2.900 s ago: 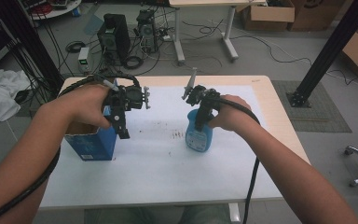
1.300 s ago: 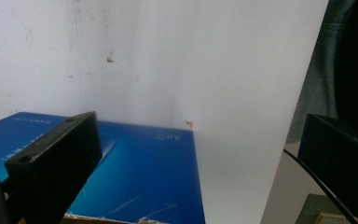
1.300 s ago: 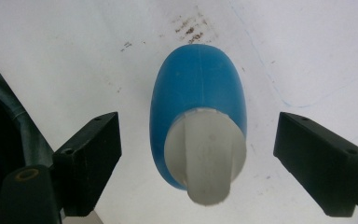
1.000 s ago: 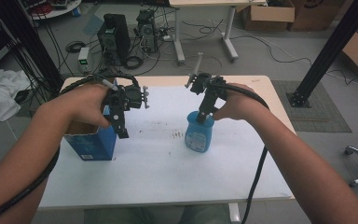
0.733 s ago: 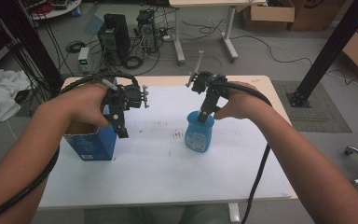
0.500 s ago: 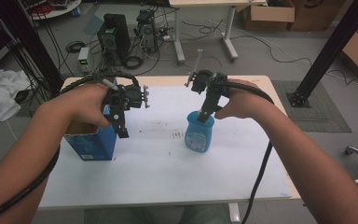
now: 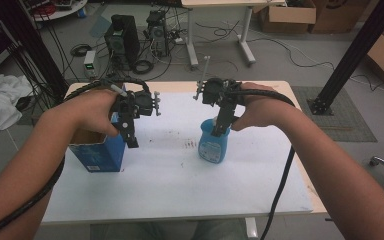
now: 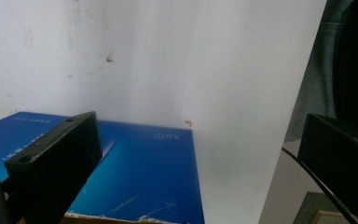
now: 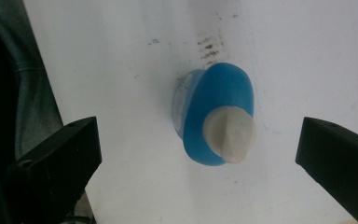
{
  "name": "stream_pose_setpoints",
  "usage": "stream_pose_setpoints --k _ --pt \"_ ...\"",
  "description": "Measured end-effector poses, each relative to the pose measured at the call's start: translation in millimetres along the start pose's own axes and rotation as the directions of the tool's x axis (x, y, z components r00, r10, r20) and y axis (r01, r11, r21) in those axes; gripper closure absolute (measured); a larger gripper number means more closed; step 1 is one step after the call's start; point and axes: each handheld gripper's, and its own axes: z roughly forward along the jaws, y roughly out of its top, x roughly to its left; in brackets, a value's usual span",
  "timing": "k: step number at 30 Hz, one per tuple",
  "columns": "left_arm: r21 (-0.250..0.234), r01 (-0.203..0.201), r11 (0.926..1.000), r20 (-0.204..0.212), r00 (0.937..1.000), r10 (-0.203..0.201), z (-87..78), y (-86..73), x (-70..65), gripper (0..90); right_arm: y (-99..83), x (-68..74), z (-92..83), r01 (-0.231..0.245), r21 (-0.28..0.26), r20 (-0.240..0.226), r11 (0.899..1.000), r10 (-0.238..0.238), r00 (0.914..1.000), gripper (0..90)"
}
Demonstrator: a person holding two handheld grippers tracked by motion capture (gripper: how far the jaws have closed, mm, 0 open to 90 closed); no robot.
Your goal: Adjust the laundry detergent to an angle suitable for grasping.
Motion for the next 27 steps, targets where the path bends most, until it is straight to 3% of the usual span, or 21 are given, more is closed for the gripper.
stream_pose_setpoints --k 7,14,23,27 --pt "-0.001 0.000 1.0000 0.001 1.0000 0.000 -0.5 1.2 0.0 0.1 4.9 14.1 -1.5 0.113 -0.012 -0.046 0.994 -0.113 0.9925 0.0" --pt "0.006 -0.007 1.0000 0.000 1.0000 0.007 -1.4 2.1 0.7 0.1 9.8 29.7 -1.1 0.217 -0.013 -0.085 0.976 -0.218 0.9723 0.0" --pt "0.006 -0.013 0.9999 0.007 0.9999 0.013 -2.9 6.3 1.1 0.1 16.3 41.9 4.8 0.275 0.021 -0.111 0.961 -0.271 0.9560 0.0" --pt "0.009 -0.011 0.9999 0.014 0.9998 0.011 -1.8 8.6 3.1 0.1 16.5 40.8 7.8 0.278 0.033 -0.114 0.960 -0.272 0.9554 0.0"
